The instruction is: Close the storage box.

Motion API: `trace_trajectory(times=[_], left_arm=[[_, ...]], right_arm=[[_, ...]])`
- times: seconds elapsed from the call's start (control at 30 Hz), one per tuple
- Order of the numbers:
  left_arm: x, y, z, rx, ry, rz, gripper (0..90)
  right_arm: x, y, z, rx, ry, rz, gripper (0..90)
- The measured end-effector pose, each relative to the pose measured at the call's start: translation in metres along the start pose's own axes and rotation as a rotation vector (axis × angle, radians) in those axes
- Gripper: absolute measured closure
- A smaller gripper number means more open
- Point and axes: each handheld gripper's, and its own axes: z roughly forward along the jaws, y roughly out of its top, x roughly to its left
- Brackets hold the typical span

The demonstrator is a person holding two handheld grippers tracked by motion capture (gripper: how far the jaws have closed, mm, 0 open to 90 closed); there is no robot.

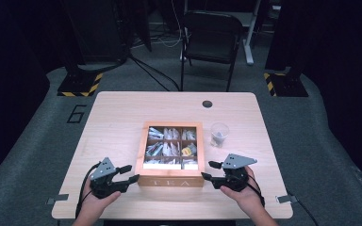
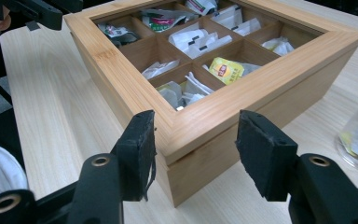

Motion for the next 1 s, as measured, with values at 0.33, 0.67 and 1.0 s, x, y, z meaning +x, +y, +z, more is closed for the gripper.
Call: trace_trajectory(times=[0.33, 0.67, 1.0], left_arm=[[0.012, 0.003, -0.006, -0.038, 0.013, -0.044, 47.1], [0.024, 0.005, -0.009, -0.042, 0.045, -0.054, 47.8], [0.036, -0.004, -0.006, -0.036, 0.065, -0.102, 45.5]], right_arm=[[-0.012, -0.002, -0.007, -0.019, -0.039, 0.018, 45.8], [-0.020, -0.007, -0.008, 0.000, -0.083, 0.034, 45.7], [-0.026, -0.013, -0.007, 0.018, -0.102, 0.041, 43.9]])
